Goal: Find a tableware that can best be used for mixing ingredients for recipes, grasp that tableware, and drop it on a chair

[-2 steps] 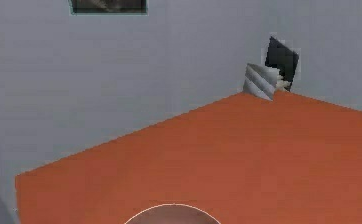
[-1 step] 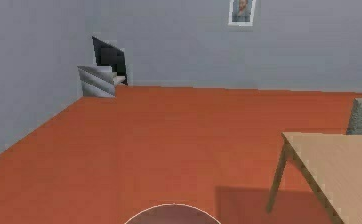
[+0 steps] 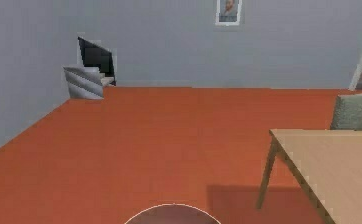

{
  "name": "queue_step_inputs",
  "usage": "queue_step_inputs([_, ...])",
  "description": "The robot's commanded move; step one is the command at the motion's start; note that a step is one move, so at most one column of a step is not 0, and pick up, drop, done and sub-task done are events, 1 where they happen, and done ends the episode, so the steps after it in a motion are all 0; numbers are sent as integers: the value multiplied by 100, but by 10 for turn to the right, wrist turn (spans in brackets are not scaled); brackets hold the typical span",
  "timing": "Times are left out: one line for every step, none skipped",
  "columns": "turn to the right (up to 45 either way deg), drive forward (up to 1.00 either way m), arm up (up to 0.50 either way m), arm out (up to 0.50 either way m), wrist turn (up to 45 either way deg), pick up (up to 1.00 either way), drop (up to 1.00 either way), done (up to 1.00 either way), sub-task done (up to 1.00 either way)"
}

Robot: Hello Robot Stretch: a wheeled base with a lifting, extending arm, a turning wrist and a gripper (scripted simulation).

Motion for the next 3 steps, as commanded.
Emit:
queue_step_inputs([0,100,0,0,0,0,0,0,0])
queue_step_inputs([60,0,0,0,0,0,0,0,0])
queue_step_inputs([0,50,0,0,0,0,0,0,0])
